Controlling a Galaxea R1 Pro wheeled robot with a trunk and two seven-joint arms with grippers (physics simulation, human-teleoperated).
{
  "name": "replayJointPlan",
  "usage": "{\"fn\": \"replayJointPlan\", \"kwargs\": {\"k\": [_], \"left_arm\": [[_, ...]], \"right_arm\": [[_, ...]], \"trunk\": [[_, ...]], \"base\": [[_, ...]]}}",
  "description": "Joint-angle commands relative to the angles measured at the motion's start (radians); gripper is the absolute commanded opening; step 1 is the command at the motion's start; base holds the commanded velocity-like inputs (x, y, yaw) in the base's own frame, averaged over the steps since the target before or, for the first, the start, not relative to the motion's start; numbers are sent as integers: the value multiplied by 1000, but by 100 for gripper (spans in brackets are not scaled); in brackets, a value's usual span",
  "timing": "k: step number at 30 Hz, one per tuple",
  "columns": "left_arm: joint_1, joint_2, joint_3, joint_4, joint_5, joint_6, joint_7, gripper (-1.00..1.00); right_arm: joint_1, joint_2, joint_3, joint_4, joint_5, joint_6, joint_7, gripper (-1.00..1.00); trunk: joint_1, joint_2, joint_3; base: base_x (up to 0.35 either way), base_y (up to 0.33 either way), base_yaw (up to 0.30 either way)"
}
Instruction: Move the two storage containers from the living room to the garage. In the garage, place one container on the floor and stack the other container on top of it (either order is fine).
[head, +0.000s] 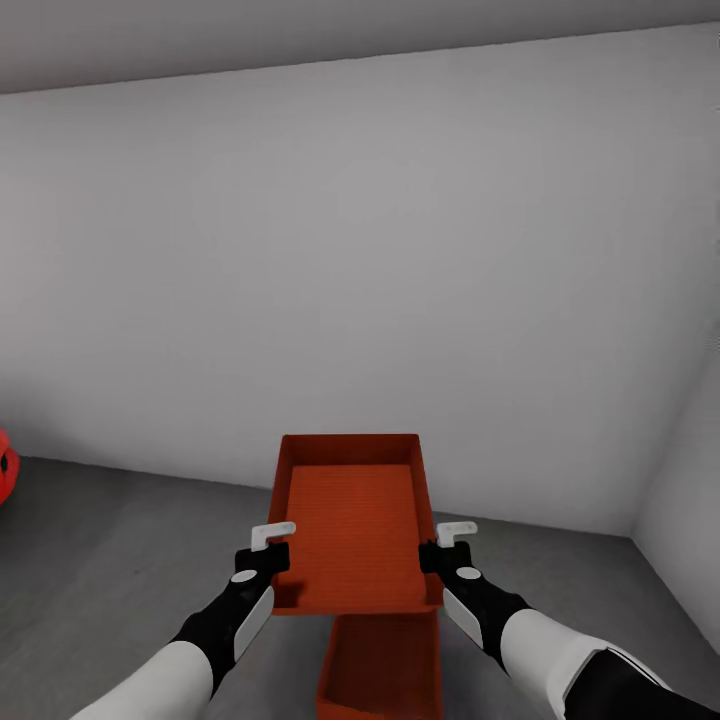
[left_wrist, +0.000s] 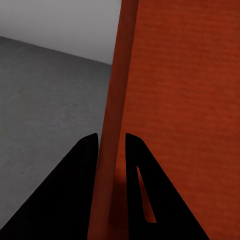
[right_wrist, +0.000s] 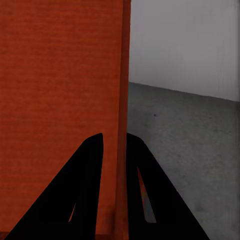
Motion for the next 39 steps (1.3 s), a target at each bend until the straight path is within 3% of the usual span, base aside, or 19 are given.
{"fn": "replayJointPlan", "kwargs": {"k": [1,11,19,39], "left_arm": [[0,-1,8,-3,-11,-10,10,-100],[0,1,9,-2,-11,-10,10,-100],[0,5,9,-3,-11,-11,10,-100],[0,4,9,-4,-11,-11,10,-100]], "right_arm": [[-1,5,-57,5,-33,-7,-3,-100],[-1,6,-56,5,-33,-7,-3,-100],[-1,5,-57,5,-33,-7,-4,-100],[-1,6,-57,5,-33,-7,-3,-100]], "trunk": [[1,-1,0],[1,-1,0],[1,-1,0],[1,-1,0]], "base": [[135,153,-49],[189,229,-9],[44,42,-22],[0,0,-229]]}}
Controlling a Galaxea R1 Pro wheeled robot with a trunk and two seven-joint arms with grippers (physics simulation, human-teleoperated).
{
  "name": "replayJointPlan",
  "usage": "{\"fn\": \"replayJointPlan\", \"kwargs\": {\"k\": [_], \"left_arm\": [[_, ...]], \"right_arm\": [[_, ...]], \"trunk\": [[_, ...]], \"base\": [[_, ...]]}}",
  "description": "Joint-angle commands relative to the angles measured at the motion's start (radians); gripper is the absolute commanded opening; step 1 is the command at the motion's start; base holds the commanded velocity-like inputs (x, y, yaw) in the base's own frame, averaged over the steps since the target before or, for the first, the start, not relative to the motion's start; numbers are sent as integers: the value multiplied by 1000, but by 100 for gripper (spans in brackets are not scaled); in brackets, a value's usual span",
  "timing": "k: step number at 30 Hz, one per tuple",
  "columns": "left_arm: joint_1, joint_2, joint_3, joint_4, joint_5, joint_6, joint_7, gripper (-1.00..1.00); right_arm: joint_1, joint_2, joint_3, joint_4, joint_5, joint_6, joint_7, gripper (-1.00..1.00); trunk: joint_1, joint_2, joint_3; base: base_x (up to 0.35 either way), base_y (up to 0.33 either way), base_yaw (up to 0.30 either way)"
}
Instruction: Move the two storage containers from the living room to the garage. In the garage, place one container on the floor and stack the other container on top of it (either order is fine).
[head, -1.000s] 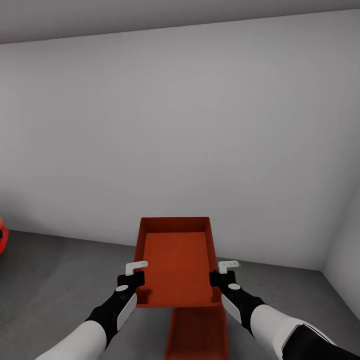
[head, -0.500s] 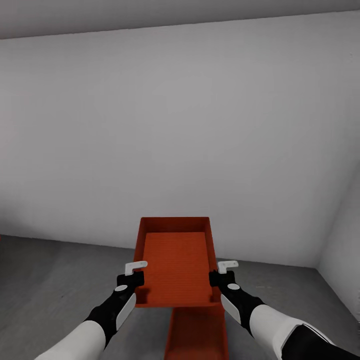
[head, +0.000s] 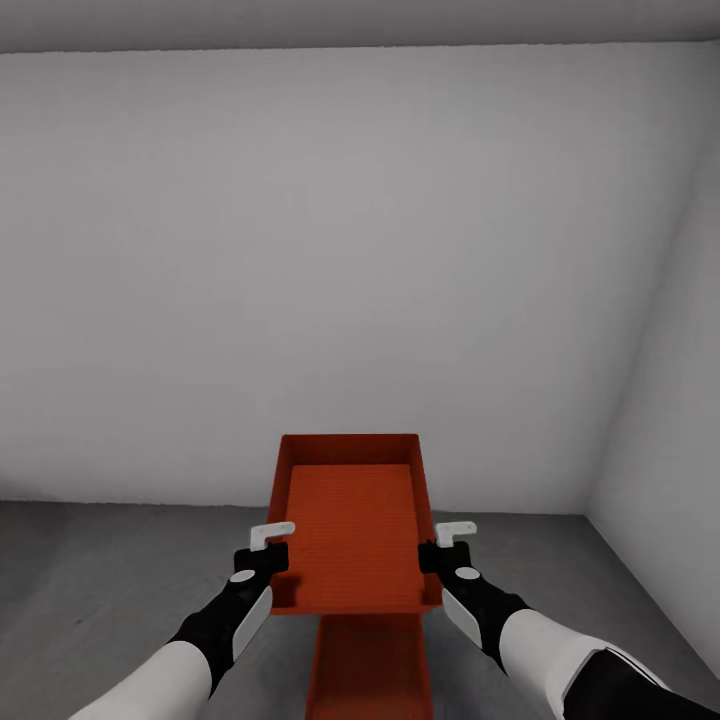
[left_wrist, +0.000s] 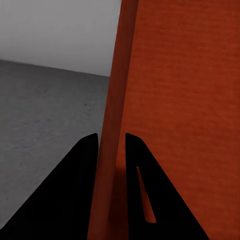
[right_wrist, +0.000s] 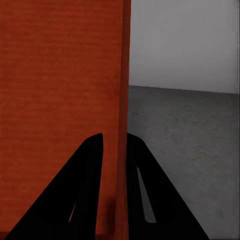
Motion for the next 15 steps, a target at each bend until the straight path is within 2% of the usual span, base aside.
{"fn": "replayJointPlan", "kwargs": {"k": [1,15], "left_arm": [[0,0,8,-4,-12,-10,17,-100],[0,-1,7,-4,-12,-10,17,-100]], "right_arm": [[-1,1,-53,4,-36,-6,-1,-100],[-1,0,-54,4,-36,-1,-1,-100]], "trunk": [[0,-1,0],[0,-1,0]], "base": [[0,0,-196],[0,0,-24]]}}
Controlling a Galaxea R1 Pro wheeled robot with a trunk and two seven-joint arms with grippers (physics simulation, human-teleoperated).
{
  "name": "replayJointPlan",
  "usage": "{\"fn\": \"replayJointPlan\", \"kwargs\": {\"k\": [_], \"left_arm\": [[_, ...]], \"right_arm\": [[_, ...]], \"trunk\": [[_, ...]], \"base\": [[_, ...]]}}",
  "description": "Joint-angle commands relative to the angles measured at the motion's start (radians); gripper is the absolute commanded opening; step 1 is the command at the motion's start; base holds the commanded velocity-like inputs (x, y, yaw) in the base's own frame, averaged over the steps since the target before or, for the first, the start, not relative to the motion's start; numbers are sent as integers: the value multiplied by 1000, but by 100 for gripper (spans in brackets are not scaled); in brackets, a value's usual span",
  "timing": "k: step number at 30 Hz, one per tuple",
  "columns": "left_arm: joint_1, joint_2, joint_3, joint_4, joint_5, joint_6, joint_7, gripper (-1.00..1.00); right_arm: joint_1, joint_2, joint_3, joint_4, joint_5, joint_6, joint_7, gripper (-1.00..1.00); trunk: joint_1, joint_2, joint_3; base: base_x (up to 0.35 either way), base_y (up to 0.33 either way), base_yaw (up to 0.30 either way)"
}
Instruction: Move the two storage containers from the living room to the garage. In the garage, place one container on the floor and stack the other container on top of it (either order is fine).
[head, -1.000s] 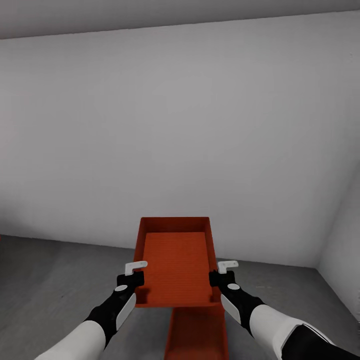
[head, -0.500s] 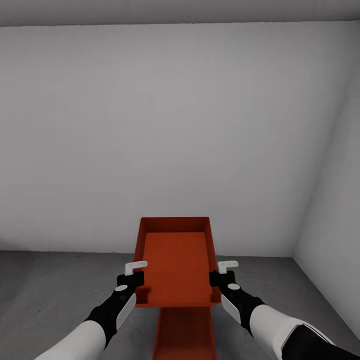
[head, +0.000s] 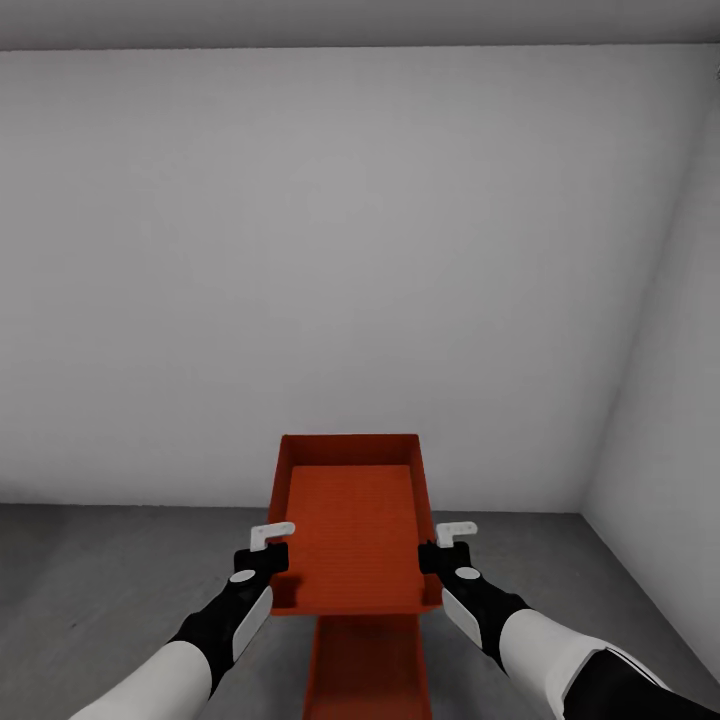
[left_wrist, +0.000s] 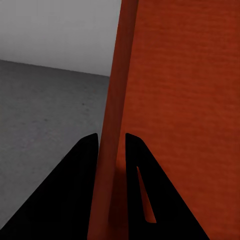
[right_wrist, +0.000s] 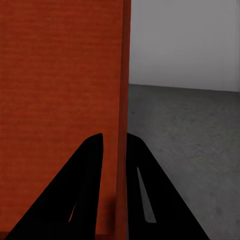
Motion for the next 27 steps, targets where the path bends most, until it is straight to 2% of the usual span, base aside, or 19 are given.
{"fn": "replayJointPlan", "kwargs": {"k": [1,8,16,27], "left_arm": [[0,0,7,-3,-12,-14,16,-100],[0,0,8,-2,-12,-14,16,-100],[0,0,8,-2,-12,-14,16,-100],[0,0,8,-4,-12,-14,16,-100]], "right_arm": [[-1,1,-55,4,-34,-8,-1,-100],[-1,1,-55,4,-34,-9,-1,-100],[-1,1,-55,4,-34,-9,-2,-100],[-1,2,-54,5,-34,-11,-3,-100]], "trunk": [[0,-1,0],[0,-1,0],[0,-1,0],[0,-1,0]], "base": [[36,8,0],[175,142,0],[32,27,-3],[1,1,-198]]}}
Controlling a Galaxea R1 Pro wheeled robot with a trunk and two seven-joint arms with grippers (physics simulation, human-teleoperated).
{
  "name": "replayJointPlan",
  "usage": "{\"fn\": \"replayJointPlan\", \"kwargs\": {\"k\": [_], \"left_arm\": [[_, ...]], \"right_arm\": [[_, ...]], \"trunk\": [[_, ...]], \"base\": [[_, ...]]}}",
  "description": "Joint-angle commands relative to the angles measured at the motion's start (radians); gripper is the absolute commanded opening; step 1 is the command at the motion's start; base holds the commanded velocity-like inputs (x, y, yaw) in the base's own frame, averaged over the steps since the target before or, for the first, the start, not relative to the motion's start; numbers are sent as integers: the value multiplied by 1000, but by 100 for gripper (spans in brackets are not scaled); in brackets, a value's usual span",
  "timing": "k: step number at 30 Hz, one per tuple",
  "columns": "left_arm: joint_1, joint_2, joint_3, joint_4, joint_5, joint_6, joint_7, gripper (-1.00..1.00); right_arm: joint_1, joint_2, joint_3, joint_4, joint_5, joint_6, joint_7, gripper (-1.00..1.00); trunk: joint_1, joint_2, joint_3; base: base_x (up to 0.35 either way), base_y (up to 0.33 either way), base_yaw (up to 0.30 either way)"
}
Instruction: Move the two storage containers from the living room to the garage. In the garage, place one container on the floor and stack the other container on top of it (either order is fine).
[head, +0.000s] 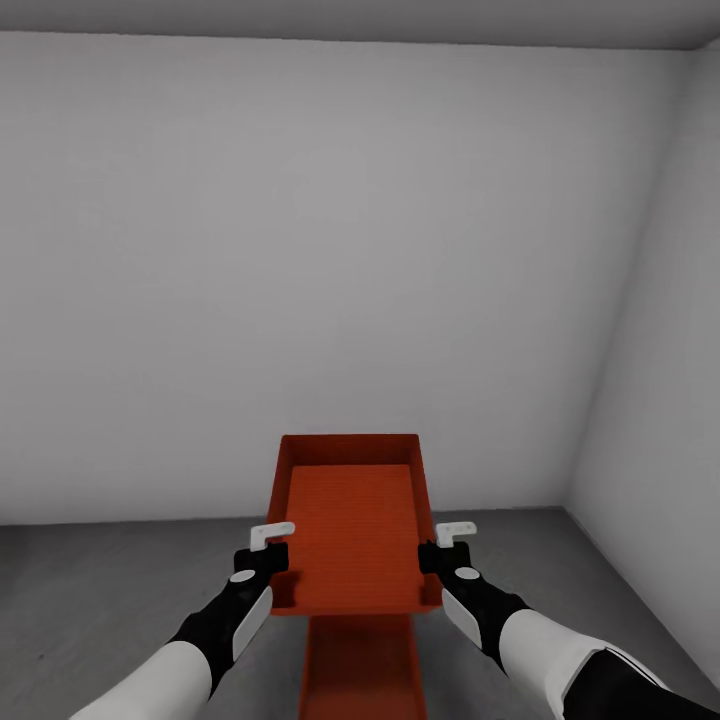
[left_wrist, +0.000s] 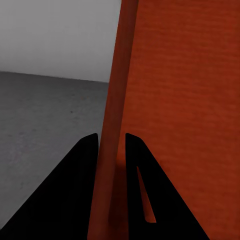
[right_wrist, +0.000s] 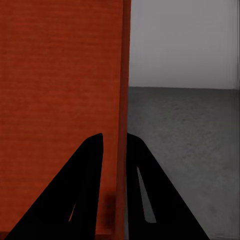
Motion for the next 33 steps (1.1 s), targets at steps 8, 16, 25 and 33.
{"fn": "replayJointPlan", "kwargs": {"k": [8,16,25,33], "left_arm": [[0,0,6,-4,-12,-12,16,-100],[0,0,4,-4,-12,-12,16,-100],[0,-1,3,-5,-13,-12,16,-100],[0,-1,2,-5,-18,-12,16,-100]], "right_arm": [[-1,0,-56,3,-33,-6,0,-100],[-1,0,-56,3,-33,-5,-1,-100],[-1,0,-56,3,-33,-6,-1,-100],[-1,1,-55,4,-33,-6,-1,-100]], "trunk": [[0,-1,0],[0,-1,0],[0,-1,0],[0,-1,0]], "base": [[0,0,-112],[0,0,-4],[0,0,0],[0,0,0]]}}
